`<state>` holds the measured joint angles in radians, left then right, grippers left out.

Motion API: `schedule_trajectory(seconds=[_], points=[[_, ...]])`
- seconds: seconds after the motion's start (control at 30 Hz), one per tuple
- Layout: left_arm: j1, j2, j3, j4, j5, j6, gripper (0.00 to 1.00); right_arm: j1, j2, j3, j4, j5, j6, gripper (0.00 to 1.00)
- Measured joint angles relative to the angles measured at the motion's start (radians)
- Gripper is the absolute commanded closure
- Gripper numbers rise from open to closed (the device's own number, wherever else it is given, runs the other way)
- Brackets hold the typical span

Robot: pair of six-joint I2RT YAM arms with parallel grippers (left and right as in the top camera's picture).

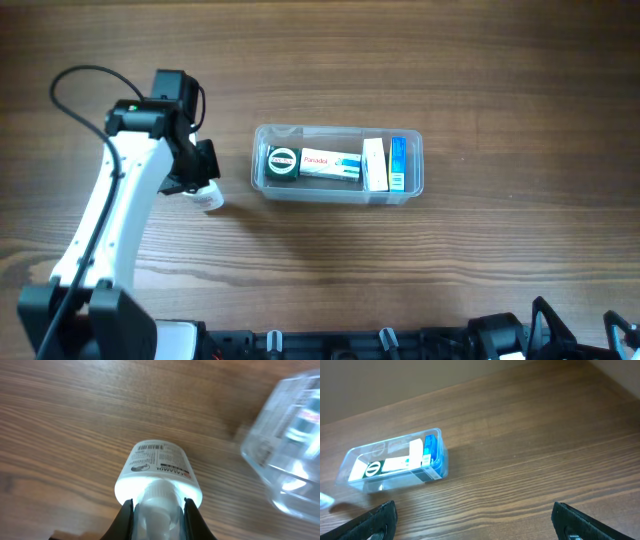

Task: Pack container
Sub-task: 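Grasp the white Calamol bottle with the left gripper, then lay the Calamol bottle into the container beside the boxes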

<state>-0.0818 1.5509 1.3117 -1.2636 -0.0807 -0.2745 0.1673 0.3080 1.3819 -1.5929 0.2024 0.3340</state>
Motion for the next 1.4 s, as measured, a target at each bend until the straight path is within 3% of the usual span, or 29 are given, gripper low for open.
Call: schedule_trajectory(seconds=[0.2,0.43,0.57,0.77,0.97,1.13,1.2,1.4], points=[[-0.036,-0.149,0.207,-0.081,0.017,-0.001,0.96,0.000,0.000,0.000,0.000,0.000,0.000,0.00],[-0.332,-0.240,0.277,0.053,0.055,0.000,0.96,0.000,0.000,0.000,0.000,0.000,0.000,0.00],[-0.493,-0.159,0.277,0.150,0.060,-0.013,0.96,0.000,0.000,0.000,0.000,0.000,0.000,0.00],[-0.633,0.143,0.278,0.226,0.064,-0.127,0.96,0.000,0.000,0.000,0.000,0.000,0.000,0.00],[-0.657,0.281,0.278,0.251,0.052,-0.241,0.96,0.000,0.000,0.000,0.000,0.000,0.000,0.00],[-0.657,0.282,0.278,0.254,0.048,-0.263,0.91,0.000,0.000,0.000,0.000,0.000,0.000,0.00],[-0.657,0.282,0.278,0.254,0.048,-0.263,0.96,0.000,0.000,0.000,0.000,0.000,0.000,0.00],[-0.656,0.282,0.307,0.159,0.052,-0.263,0.96,0.000,0.000,0.000,0.000,0.000,0.000,0.00]])
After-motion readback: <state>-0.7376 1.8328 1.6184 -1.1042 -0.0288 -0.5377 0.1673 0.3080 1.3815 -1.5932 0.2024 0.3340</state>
